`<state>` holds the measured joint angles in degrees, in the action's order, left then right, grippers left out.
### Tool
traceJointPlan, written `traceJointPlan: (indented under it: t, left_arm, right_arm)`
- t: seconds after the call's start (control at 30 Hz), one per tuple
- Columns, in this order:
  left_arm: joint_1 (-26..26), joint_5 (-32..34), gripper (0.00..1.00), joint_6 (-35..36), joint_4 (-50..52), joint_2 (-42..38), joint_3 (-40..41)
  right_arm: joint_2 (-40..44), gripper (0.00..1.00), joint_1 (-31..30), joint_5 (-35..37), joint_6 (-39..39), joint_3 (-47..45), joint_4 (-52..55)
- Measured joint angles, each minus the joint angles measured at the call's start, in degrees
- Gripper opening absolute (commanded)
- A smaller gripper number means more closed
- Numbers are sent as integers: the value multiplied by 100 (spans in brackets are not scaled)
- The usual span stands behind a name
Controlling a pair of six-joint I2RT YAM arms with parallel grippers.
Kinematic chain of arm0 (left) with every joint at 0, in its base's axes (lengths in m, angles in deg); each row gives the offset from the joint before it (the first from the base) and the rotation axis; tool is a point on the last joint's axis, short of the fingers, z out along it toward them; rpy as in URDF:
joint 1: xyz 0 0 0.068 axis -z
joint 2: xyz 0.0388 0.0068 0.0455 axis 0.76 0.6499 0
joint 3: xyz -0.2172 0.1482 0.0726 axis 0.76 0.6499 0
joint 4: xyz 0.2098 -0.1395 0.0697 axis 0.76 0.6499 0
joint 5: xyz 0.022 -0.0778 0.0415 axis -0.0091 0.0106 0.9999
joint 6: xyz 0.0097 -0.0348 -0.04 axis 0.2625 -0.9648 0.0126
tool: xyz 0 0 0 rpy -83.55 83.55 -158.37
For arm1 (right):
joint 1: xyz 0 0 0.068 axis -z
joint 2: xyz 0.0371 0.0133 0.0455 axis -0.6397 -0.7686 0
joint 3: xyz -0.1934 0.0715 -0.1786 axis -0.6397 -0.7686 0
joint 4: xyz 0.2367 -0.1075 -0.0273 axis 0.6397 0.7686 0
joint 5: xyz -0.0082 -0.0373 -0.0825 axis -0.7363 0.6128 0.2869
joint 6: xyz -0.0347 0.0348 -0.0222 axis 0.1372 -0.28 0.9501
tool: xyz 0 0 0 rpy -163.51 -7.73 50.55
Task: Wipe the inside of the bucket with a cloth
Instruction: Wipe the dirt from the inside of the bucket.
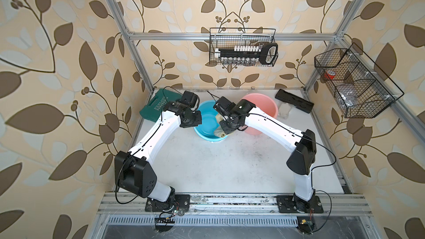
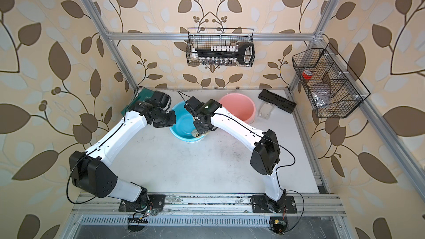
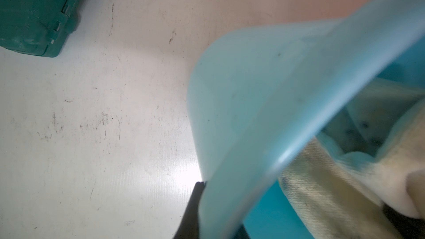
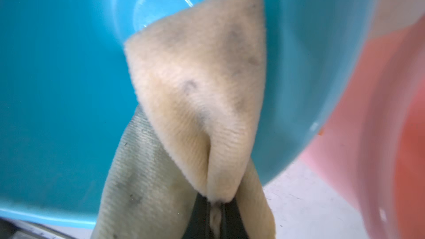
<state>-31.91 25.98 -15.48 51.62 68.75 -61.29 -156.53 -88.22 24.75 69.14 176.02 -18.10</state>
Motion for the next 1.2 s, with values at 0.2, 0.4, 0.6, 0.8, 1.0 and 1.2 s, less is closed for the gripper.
traceJointPlan:
  t: [0.2,0.4,0.6,0.8,1.0,1.2]
  left_arm:
    - [-81,179,0,0,162,20,-109]
    - [-192,297,0,-2,310,87,-258]
    - [-227,284,0,-2,334,142,-321]
    - [-227,155,0,-4,361,144,-321]
    - [-227,-212,0,-2,435,144,-321]
    - [-227,-741,0,-22,535,144,-321]
  right_arm:
    - [76,0,-184,573,66,-197,546]
    - [533,0,-345,378,11,-857,1027]
    - [1445,0,-343,-702,-13,-997,1091]
    - [2140,0,48,-2358,-68,-695,197]
    - [1226,0,538,-2636,-175,472,-481]
    - [-378,0,737,-2227,-262,1635,-717]
